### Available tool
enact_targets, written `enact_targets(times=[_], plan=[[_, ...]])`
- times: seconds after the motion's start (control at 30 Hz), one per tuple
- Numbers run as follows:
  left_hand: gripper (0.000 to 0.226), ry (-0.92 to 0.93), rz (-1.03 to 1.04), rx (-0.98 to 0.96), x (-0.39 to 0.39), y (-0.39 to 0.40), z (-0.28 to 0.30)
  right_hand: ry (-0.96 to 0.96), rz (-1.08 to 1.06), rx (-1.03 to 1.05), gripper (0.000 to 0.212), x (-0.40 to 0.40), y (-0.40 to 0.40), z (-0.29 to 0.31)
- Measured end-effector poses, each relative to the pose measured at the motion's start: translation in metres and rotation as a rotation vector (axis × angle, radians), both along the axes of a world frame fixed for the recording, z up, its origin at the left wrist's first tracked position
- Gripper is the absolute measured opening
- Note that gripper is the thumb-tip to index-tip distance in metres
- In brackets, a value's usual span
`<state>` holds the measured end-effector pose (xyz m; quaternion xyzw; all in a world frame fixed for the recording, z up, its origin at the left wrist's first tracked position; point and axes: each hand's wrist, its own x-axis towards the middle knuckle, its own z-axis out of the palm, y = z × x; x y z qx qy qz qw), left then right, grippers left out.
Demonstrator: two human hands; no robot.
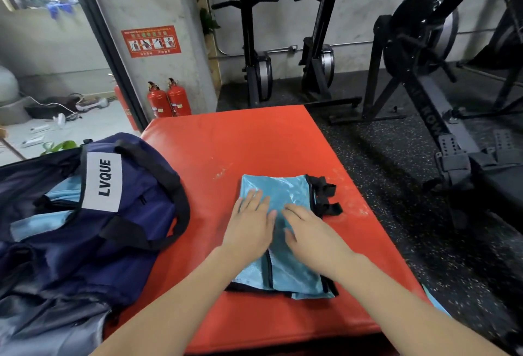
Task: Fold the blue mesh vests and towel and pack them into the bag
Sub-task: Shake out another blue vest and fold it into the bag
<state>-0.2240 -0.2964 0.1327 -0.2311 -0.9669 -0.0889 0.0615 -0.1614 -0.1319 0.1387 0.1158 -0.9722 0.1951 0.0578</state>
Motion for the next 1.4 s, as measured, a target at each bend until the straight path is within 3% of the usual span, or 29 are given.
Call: enact_targets(times=[0.07,0.13,0.2,0.37,0.5,0.63,0.77,0.87,1.13,1.27,1.4], plan=[[0.071,-0.086,0.021,-0.086,0.005,-0.020,-0.007,-0.074,-0.068,0.116,0.074,-0.005,0.004,-0.014],[0.089,-0.182,0.003,-0.154,0.008,-0.035,-0.016,-0.173,-0.122,0.189,0.073,-0.005,0.014,-0.025],[0.089,-0.214,-0.013,-0.161,0.008,-0.043,-0.021,-0.192,-0.118,0.203,0.073,-0.002,0.017,-0.027],[0.085,-0.198,-0.028,-0.149,0.015,-0.053,-0.018,-0.183,-0.111,0.151,0.096,0.001,0.018,-0.026],[0.075,-0.221,-0.032,-0.141,0.029,-0.082,-0.008,-0.097,-0.107,0.121,0.076,0.011,0.016,-0.018],[0.066,-0.160,-0.158,-0.011,0.057,-0.109,0.004,-0.012,0.011,0.017,0.059,0.037,0.014,-0.001],[0.047,-0.209,-0.193,0.179,0.081,-0.117,0.005,-0.050,0.102,-0.028,0.036,0.068,0.021,0.015],[0.039,-0.208,-0.233,0.129,0.090,-0.115,-0.003,-0.078,0.155,0.031,0.026,0.087,0.025,0.016],[0.029,-0.185,-0.148,0.192,0.096,-0.111,-0.008,0.044,0.210,0.358,0.037,0.096,0.014,0.005],[0.031,-0.161,-0.134,0.198,0.099,-0.106,-0.006,0.163,0.223,0.416,0.022,0.091,0.007,0.001],[0.044,-0.142,-0.124,0.190,0.101,-0.101,-0.004,0.065,0.128,0.302,0.022,0.084,0.005,0.010]])
